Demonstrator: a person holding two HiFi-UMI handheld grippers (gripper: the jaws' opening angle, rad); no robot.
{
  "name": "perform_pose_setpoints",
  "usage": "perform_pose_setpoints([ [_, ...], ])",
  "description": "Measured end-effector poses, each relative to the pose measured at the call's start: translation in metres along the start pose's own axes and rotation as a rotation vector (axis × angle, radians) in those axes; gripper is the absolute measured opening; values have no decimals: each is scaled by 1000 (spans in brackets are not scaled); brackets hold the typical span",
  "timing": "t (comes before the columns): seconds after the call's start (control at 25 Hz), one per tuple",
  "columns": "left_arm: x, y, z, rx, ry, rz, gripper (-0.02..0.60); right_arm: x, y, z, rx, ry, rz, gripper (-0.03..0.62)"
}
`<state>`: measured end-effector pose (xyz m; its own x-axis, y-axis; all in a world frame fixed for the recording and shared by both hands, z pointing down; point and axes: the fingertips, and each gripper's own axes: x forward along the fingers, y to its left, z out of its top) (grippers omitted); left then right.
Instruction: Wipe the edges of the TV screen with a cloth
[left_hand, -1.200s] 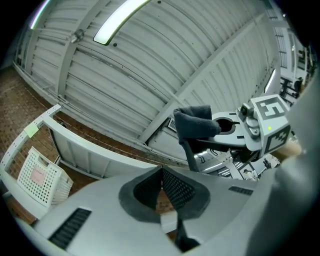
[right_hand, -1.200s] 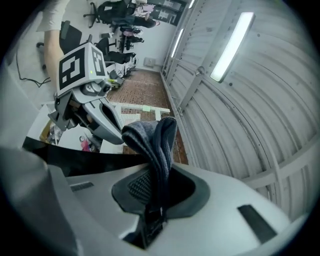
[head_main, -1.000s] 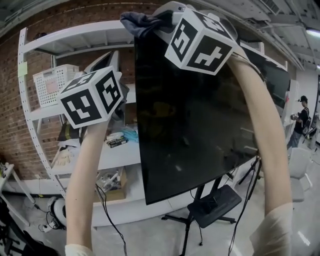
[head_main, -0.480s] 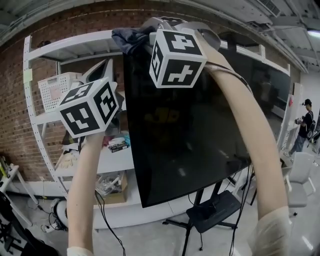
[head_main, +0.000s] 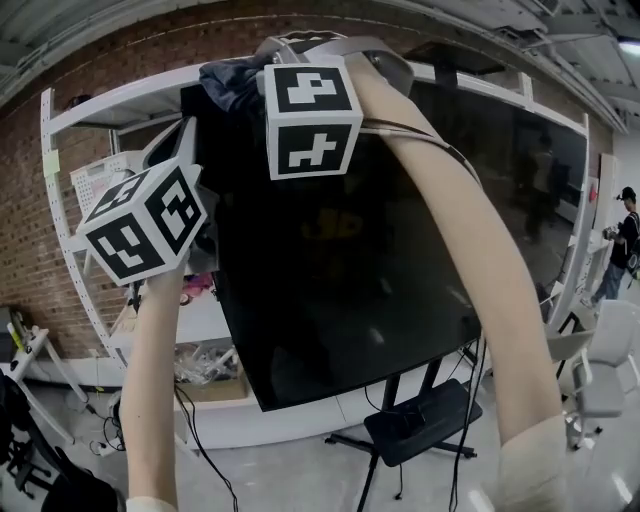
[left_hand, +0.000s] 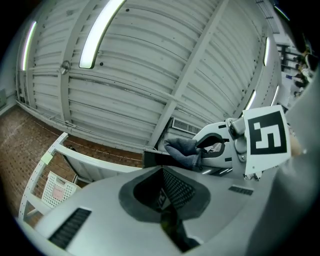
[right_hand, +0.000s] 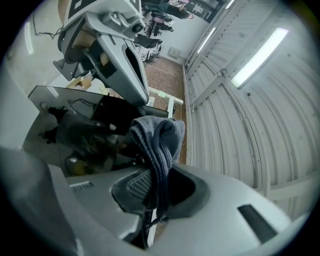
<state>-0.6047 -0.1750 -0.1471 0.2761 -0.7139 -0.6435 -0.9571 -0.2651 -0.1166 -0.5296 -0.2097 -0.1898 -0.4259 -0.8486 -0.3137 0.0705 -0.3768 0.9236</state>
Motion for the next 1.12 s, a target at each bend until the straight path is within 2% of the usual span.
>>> perform_pose_setpoints([
  [0.2, 16, -60, -11, 5, 17, 55, 15, -14, 8, -50, -19, -23, 3, 49],
  [0.36, 35, -108, -28, 17, 37, 78, 14, -23, 16, -77, -1, -89, 23, 49],
  [0.48, 54, -141, -37, 7, 54, 65, 14, -28, 18, -97, 8, -108, 28, 49],
  [0.56, 66, -157, -41, -19, 41, 48, 15, -30, 20, -109, -26, -96, 36, 49],
  [0.8, 75, -187, -44, -34, -9, 18, 14, -41, 24, -138, -63, -69, 38, 49],
  [0.92, 83, -204, -51, 5, -3, 30, 14, -49, 28, -163, -65, -64, 33, 49],
  [1.12, 103, -255, -65, 34, 18, 44, 14, -66, 35, -222, -63, -64, 1, 49],
])
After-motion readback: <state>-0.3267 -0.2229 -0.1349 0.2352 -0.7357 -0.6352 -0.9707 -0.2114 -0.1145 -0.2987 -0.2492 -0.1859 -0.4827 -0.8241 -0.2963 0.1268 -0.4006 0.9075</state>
